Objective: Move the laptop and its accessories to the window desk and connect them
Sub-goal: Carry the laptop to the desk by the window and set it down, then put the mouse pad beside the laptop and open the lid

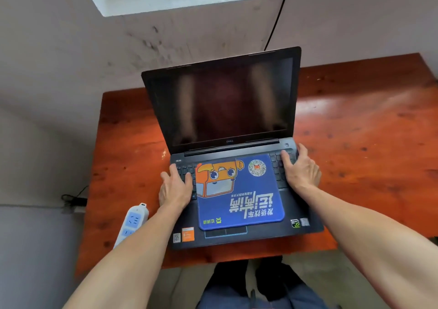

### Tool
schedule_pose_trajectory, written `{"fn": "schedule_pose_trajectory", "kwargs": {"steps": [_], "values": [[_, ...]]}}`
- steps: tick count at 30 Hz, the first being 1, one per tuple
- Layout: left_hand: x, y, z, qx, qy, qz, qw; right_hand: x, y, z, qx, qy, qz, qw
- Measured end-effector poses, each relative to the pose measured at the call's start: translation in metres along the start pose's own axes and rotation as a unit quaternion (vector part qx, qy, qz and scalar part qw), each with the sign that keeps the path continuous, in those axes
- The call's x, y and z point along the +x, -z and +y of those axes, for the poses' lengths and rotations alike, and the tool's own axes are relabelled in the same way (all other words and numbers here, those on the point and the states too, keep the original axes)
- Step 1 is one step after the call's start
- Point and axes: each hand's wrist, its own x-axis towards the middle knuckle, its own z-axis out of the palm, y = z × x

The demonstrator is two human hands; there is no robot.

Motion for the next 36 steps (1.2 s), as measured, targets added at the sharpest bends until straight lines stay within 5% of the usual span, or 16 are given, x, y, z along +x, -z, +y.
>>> {"fn": "schedule_pose_trajectory", "kwargs": {"steps": [17,25,30,36], "values": [[0.008,-0.005,0.013,0.086,0.006,-0.032,0.996,0.002,0.002,-0.014,-0.092,-0.036,-0.062,0.993],[-0.013,-0.006,0.009,0.060,0.015,-0.058,0.996,0.015,0.019,-0.022,-0.116,-0.060,-0.139,0.982],[-0.023,-0.003,0.014,0.138,0.010,-0.025,0.990,0.017,0.035,-0.011,-0.124,-0.031,-0.205,0.970],[-0.041,-0.007,0.013,0.029,-0.013,0.008,0.999,-0.030,0.031,-0.014,-0.069,0.040,-0.112,0.991]]}}
